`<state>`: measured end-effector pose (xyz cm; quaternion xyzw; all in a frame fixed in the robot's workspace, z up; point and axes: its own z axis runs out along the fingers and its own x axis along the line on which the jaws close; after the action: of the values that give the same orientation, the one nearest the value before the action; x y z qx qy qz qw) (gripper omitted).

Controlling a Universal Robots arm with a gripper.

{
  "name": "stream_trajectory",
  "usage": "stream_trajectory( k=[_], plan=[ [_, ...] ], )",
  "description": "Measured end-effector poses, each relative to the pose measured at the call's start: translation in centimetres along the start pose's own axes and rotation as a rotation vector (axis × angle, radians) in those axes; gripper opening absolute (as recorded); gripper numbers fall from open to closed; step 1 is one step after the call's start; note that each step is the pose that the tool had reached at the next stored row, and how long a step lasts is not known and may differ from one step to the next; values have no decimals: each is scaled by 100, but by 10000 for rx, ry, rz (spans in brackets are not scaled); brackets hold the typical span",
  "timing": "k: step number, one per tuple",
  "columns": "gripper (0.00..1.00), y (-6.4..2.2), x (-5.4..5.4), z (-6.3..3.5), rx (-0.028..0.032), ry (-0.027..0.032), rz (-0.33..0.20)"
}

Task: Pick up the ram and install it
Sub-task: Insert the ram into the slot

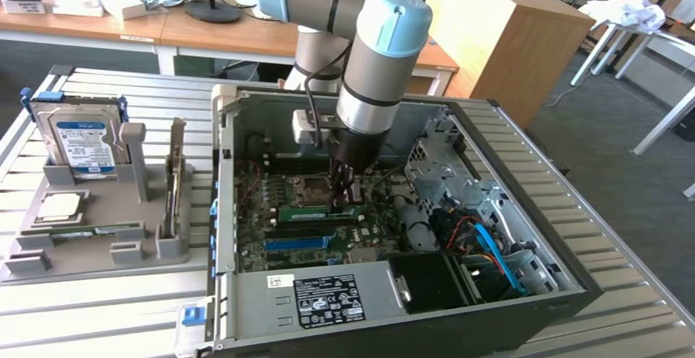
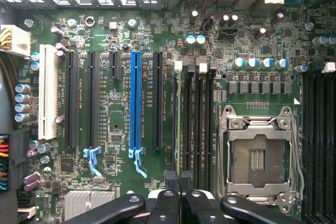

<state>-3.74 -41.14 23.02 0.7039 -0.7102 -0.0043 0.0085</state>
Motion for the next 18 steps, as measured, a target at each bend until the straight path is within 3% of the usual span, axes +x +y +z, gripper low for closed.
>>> stream_trajectory(
  k=[18],
  plan=[
    [12,4,-1,-29,-2,2,2]
  ],
)
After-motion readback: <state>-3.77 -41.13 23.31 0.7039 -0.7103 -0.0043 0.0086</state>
